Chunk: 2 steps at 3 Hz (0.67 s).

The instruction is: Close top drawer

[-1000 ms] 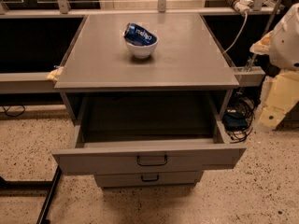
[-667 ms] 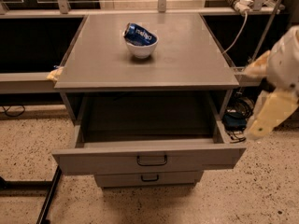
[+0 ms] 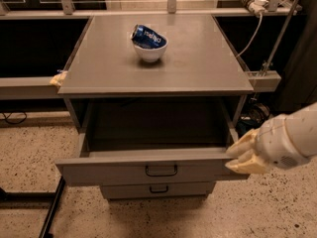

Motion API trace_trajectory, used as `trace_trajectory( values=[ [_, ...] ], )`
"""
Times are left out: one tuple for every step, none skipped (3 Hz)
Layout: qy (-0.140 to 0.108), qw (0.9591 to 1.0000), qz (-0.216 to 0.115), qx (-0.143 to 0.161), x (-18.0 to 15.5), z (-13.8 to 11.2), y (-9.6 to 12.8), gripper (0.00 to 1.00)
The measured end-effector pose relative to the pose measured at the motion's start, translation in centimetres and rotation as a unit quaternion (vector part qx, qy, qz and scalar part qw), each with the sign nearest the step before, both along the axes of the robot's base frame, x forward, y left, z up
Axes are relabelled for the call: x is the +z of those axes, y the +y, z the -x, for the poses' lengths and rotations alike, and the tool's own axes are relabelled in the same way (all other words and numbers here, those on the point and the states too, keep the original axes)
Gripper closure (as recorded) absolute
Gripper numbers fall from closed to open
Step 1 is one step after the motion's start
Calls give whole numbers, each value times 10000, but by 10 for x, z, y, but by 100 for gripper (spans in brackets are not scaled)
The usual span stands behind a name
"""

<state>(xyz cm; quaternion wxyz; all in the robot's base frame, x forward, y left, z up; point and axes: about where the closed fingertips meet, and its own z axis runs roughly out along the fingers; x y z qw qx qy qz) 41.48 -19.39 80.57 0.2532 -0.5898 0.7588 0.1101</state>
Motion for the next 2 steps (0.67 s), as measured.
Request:
trace_trajectory(
  values=[
    [133, 9982, -579, 28, -68, -12, 10, 88],
    [199, 9977, -644, 36, -80, -13, 10, 100]
  ],
)
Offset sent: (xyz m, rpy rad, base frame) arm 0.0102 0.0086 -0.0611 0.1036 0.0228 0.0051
